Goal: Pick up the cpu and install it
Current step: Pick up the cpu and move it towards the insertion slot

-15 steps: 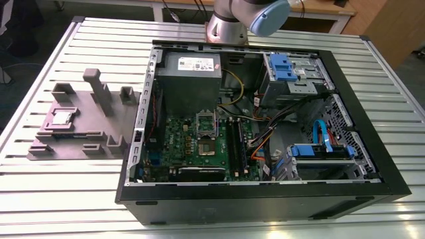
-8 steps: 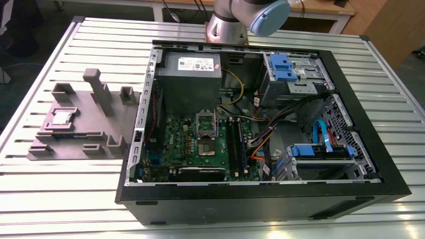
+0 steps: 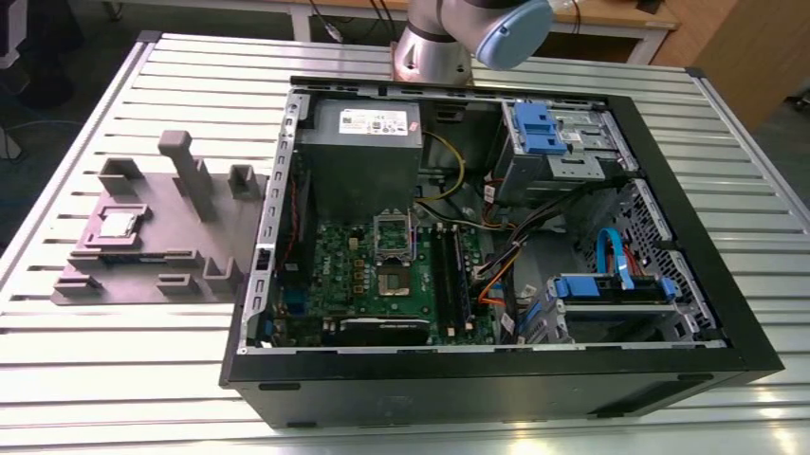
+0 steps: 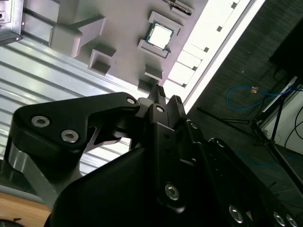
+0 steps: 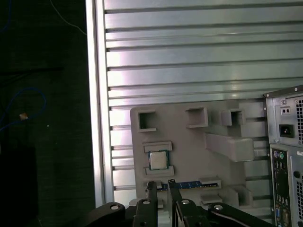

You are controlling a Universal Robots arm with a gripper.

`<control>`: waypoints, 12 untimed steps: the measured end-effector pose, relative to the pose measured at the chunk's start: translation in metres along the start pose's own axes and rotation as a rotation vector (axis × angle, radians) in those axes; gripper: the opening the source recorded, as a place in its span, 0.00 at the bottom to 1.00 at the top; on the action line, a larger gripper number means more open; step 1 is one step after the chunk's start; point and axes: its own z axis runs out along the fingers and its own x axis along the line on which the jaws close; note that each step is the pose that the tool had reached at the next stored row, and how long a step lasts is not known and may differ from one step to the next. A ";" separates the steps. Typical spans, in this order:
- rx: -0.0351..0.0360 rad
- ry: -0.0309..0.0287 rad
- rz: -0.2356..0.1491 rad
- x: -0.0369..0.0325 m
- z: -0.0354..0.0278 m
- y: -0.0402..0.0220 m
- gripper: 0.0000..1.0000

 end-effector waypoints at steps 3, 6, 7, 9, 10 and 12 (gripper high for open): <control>0.0000 0.0000 0.000 0.0000 0.0000 0.0000 0.25; 0.0000 0.0001 0.000 -0.0001 0.0000 0.0000 0.36; 0.0000 0.0000 0.000 -0.0001 0.0000 0.0000 0.43; 0.0000 0.0000 0.000 -0.0002 0.0000 0.0000 0.43; 0.0000 0.0001 0.000 -0.0002 0.0000 0.0000 0.43; 0.0000 0.0000 0.000 -0.0002 0.0000 0.0000 0.43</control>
